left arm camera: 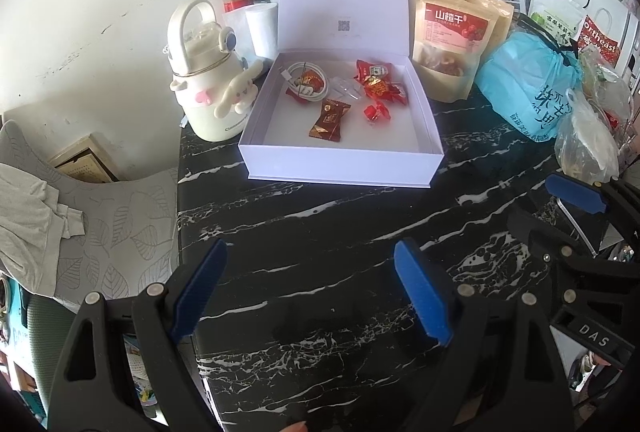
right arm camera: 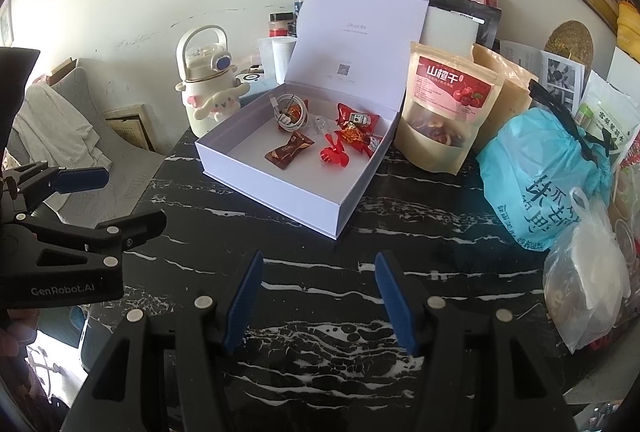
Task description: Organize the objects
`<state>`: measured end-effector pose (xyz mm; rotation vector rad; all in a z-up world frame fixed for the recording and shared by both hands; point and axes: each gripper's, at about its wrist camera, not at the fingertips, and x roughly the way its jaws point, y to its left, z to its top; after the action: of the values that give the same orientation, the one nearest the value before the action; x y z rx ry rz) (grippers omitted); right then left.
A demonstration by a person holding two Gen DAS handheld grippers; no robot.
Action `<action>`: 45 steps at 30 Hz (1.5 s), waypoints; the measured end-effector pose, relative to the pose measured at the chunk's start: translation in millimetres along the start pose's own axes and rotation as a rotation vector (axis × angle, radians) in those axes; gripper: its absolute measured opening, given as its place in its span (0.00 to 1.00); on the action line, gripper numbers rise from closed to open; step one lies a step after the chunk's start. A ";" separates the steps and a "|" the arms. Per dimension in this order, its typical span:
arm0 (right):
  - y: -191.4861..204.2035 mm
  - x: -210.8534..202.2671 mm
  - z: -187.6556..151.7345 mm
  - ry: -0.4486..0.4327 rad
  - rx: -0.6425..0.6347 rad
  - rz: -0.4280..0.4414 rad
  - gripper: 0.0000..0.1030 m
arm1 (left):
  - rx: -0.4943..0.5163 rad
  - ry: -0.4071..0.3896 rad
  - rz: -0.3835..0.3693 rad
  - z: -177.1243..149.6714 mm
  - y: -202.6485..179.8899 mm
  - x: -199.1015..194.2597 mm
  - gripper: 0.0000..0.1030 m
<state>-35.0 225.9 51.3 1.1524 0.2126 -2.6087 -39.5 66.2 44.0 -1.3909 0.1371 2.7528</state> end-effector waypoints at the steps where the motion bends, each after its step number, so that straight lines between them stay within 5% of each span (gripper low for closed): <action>1: 0.0 0.0 0.0 0.000 0.000 0.000 0.57 | 0.001 0.000 0.001 0.4 -0.1 0.2 0.83; 45: -11.4 16.6 -7.4 0.048 0.036 0.010 0.57 | 0.017 0.051 -0.021 -1.3 -10.5 16.7 0.83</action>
<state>-44.0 235.3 34.2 1.2264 0.1698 -2.5878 -47.4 76.6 29.2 -1.4499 0.1471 2.6937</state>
